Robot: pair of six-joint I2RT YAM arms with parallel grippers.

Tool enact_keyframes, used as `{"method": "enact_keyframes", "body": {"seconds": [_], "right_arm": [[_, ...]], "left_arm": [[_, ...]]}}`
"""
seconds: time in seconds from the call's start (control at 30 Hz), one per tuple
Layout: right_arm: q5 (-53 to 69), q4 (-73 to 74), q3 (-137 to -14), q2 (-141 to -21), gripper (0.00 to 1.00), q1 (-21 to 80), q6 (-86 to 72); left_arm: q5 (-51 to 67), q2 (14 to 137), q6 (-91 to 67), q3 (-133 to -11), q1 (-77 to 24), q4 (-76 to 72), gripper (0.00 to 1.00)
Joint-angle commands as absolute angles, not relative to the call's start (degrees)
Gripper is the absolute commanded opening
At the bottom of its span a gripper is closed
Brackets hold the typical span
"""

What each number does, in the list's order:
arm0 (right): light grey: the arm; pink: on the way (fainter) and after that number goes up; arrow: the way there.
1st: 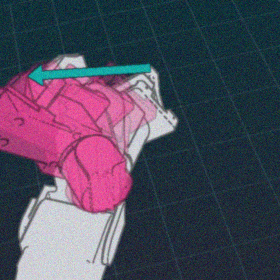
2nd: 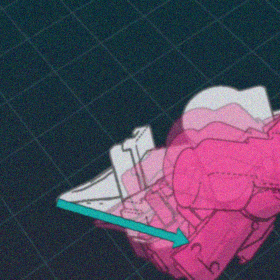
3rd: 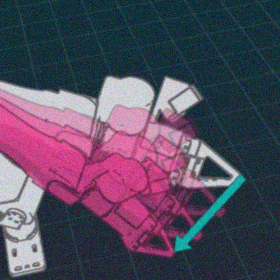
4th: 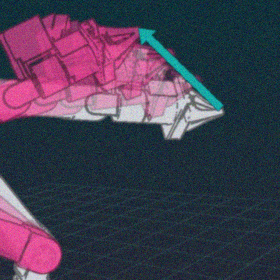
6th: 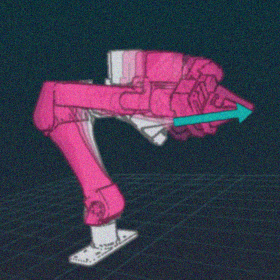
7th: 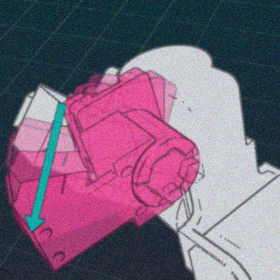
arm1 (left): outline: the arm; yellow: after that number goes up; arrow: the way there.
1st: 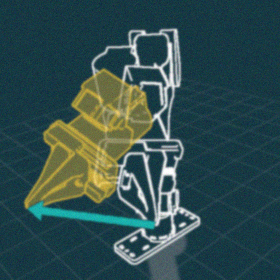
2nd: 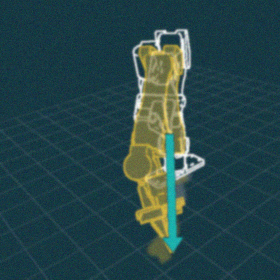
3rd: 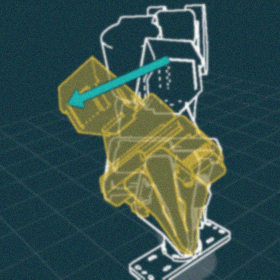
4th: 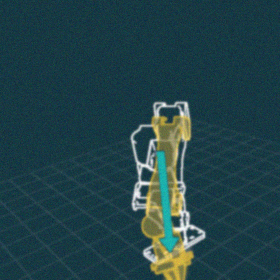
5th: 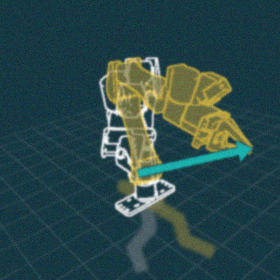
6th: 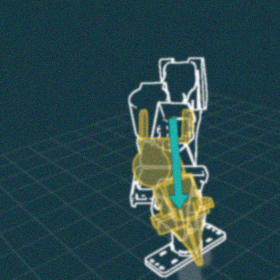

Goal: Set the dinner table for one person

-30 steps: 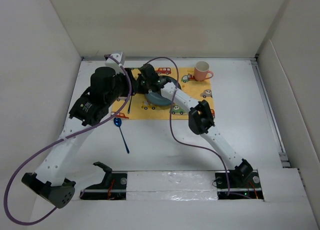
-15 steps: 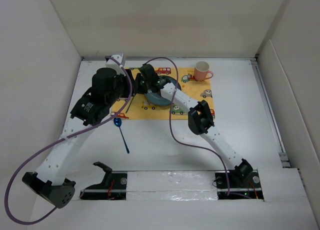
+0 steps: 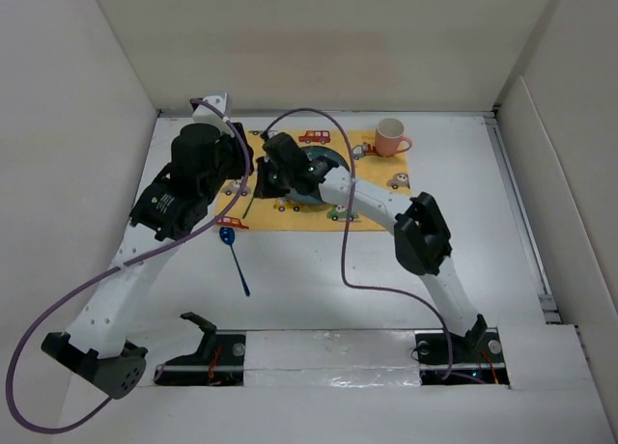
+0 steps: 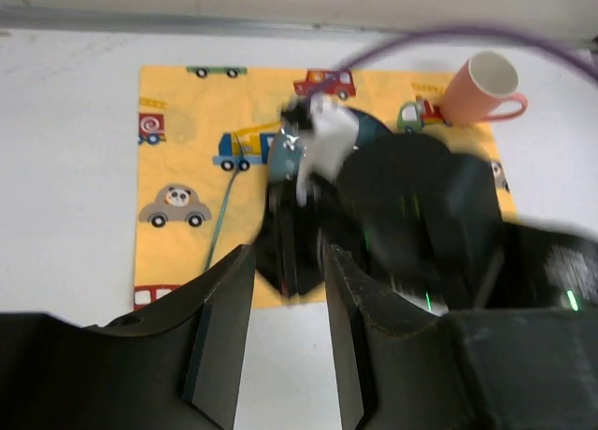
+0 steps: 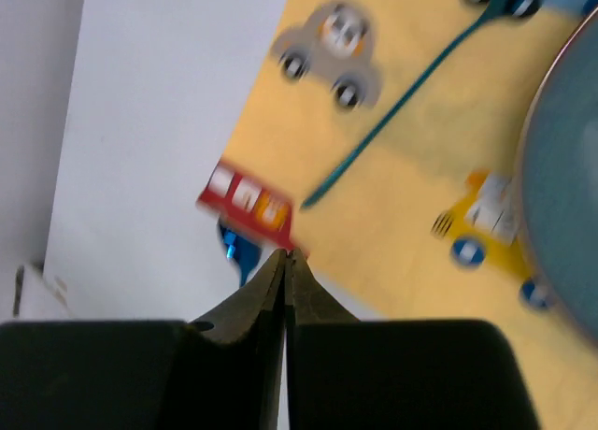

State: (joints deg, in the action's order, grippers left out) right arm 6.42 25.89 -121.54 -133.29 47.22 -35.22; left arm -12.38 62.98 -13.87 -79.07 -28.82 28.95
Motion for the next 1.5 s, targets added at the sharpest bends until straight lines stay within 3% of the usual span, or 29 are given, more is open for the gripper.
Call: {"method": "enact_keyframes", "body": {"seconds": [0.0,0.07,0.17,0.33,0.43,0.83,1.23,1.47], "right_arm": [[1.9,21.6,-110.1,-125.3,0.12,55.9,-30.1],[0.7,20.5,-104.5,-123.6,0.27,58.9,-30.8],[0.4,21.1,-104.2,-125.0,0.36,61.7,-30.6],[-7.3,26.2,-114.0,-130.2,0.42,65.9,-26.7],[-10.4,31.6,-120.9,-135.6,0.42,66.4,-26.9],[-16.6,33.2,-124.1,-142.9,0.41,67.1,-26.3],[-21.0,34.5,-125.3,-140.9,0.36,68.7,-27.1],[-19.5,34.7,-127.3,-140.5,0.38,68.7,-27.6]], "left_arm": [[-17.0,62.1,-14.4,-83.9,-29.0,28.6,0.33],[-18.1,61.9,-15.2,-84.9,-29.0,28.4,0.33],[-19.9,62.1,-16.4,-87.3,-29.0,28.6,0.34],[-19.9,63.0,-18.2,-91.5,-29.0,29.8,0.35],[-19.0,63.2,-18.3,-91.7,-29.0,29.7,0.36],[-18.1,62.1,-17.8,-89.4,-29.0,29.4,0.36],[-18.1,61.0,-17.1,-87.1,-29.0,28.9,0.36],[-17.9,60.6,-16.7,-87.0,-29.0,28.7,0.36]]}}
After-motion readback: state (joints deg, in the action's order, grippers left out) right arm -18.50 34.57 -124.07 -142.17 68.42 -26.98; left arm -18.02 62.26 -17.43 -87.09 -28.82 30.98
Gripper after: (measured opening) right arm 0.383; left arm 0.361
